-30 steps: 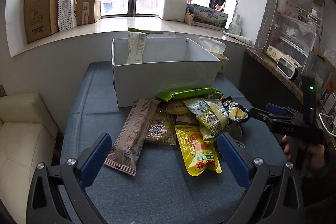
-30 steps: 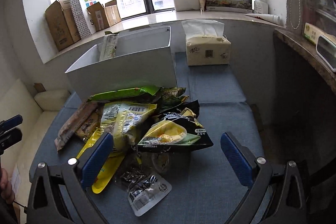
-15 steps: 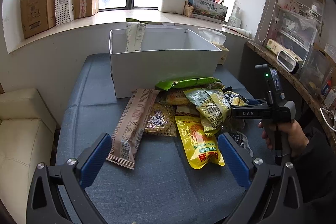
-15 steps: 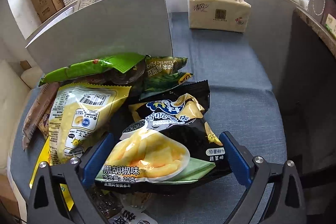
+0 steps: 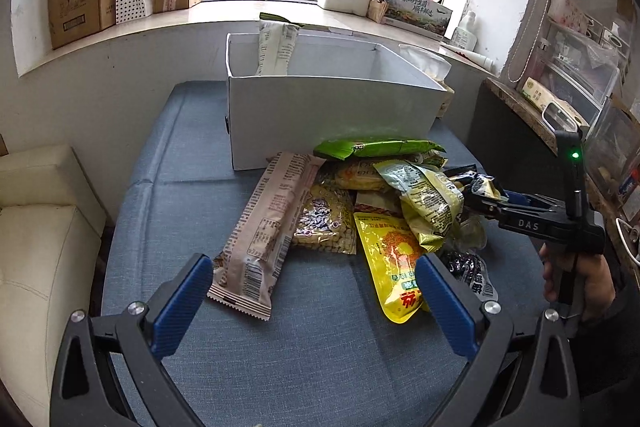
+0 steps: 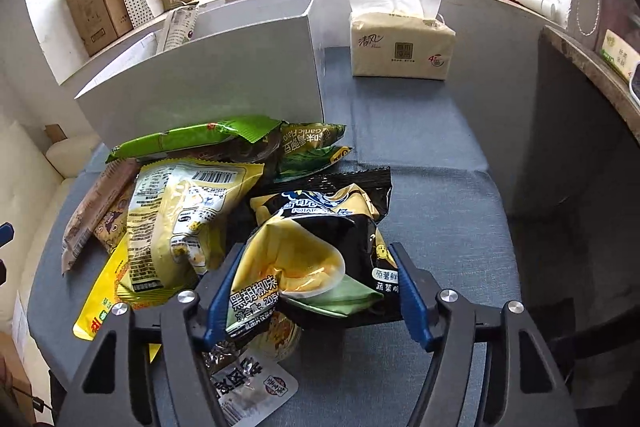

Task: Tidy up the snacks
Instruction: 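Grasp the long beige wafer bar with the left tool while the right tool holds the chip bag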

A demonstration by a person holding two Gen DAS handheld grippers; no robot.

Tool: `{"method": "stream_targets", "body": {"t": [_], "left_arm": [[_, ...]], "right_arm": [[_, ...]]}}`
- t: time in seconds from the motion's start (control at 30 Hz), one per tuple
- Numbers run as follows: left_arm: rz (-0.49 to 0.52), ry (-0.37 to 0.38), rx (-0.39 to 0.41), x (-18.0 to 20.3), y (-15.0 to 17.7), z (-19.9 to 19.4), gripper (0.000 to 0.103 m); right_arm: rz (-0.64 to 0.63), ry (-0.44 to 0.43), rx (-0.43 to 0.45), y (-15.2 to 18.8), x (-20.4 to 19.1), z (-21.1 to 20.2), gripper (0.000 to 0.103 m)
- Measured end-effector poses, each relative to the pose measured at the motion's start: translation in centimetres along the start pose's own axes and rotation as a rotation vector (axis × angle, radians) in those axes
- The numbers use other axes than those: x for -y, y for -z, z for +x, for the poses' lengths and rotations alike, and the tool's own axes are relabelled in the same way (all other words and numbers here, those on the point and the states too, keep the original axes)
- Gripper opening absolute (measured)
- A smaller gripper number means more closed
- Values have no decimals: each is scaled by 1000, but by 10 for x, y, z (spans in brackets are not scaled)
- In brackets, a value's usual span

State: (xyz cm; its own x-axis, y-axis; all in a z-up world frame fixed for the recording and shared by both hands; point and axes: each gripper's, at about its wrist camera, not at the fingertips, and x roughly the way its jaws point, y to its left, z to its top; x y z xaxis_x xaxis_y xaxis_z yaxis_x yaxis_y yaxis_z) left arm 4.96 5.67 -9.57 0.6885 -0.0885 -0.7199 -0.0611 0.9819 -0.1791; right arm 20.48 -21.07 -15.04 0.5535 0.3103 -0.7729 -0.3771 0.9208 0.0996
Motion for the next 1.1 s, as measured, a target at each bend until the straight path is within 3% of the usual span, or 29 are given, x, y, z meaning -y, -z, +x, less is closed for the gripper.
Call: {"method": "stream_targets", "body": {"t": [0.27,0.43,0.63,0.9,0.93,1.0,1.03,1.07,1.1], "left_arm": [[-2,-5,-35,-11,0,19,103],[74,-34,-61,-14,-5,42,103],[116,12,-109,-26,-12,78,103],[160,4,-124,-33,-25,108,102],[170,-3,-128,-32,-27,111,100],[183,-12,-152,-31,-25,120,84],[167,5,-139,-33,-25,119,79],[153,30,-138,-34,-25,119,66],[138,47,-140,-36,-25,118,64]], "right_arm": [[31,25,96,2,11,-48,73],[55,0,150,6,14,-81,73],[76,-32,229,9,10,-110,73],[49,-64,217,11,-6,-110,73],[48,-68,213,12,-8,-108,73],[45,-77,209,14,-10,-107,73],[42,-89,219,15,-11,-108,73],[40,-97,225,16,-13,-109,73],[35,-98,219,16,-15,-108,73]]}}
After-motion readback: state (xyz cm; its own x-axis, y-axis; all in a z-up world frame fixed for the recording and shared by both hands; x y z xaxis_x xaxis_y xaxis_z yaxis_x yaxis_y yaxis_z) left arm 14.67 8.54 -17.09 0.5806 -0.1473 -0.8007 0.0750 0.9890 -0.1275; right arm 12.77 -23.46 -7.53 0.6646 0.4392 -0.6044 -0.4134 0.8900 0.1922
